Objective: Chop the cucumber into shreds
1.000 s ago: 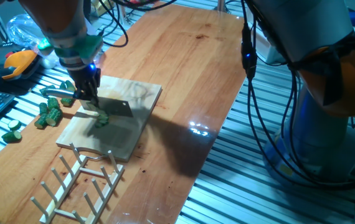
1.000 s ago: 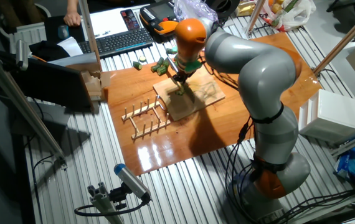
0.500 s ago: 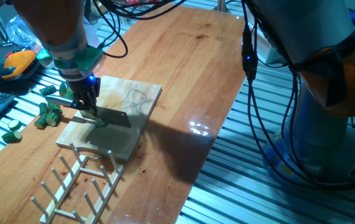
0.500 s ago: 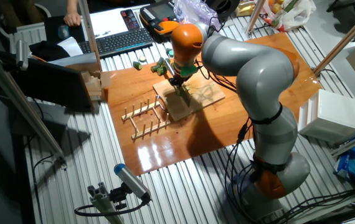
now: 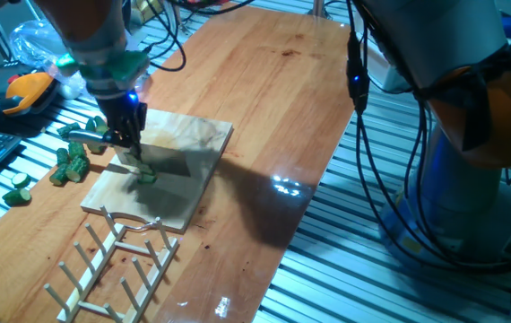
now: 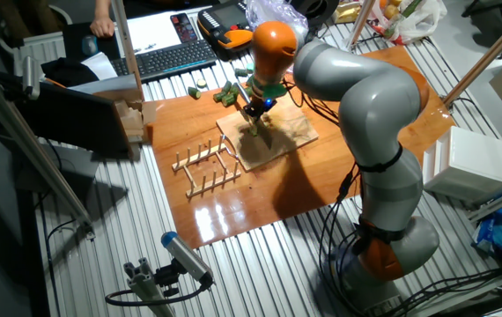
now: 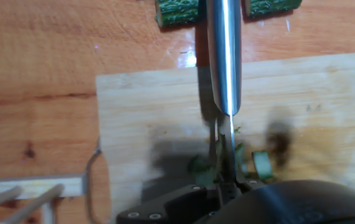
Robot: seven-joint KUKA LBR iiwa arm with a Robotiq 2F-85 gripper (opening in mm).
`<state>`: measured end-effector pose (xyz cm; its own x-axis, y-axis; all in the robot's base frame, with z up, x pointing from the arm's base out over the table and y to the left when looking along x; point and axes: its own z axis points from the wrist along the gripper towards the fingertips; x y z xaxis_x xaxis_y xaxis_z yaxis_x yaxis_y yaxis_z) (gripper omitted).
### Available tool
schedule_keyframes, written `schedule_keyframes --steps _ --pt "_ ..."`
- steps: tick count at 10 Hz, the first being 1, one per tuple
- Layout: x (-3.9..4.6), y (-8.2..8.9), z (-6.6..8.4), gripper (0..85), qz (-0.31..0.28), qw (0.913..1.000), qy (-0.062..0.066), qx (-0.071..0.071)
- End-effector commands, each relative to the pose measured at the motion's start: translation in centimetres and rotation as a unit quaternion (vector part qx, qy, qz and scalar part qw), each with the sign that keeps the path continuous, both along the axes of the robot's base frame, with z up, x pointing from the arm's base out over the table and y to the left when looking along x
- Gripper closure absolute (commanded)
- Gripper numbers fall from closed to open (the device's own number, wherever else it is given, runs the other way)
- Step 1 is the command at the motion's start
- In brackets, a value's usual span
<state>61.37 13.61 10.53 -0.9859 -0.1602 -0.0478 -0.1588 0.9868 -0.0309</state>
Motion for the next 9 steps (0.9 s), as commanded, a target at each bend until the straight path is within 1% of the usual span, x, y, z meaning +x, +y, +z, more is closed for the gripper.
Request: schedule_keyframes --steps 1,2,3,4,5,6,7,8,9 --pt "-0.08 -0.4 -0.4 85.0 0.008 1.0 -0.005 0.001" --pt "-0.17 -0.5 -0.7 85.0 0.009 0.9999 -0.005 0.006" --pt "-0.33 -0.3 -1.1 85.0 0.006 0.9999 -0.009 0.004" --pt "-0.4 -0.4 -1.1 85.0 0.008 0.9999 -0.012 -0.001" --pt "-0.34 -0.9 -0.8 85.0 0.013 0.9999 -0.01 -0.002" --pt "-0.35 -1.3 -0.7 85.0 0.015 0.9999 -0.005 0.004" --pt "-0.57 -1.3 -1.3 85.0 0.013 0.9998 -0.011 0.005" --pt "-0.97 -1.2 -2.5 85.0 0.01 0.9997 -0.023 0.008" --pt "-1.15 -1.0 -3.2 85.0 0.009 0.9996 -0.026 0.011"
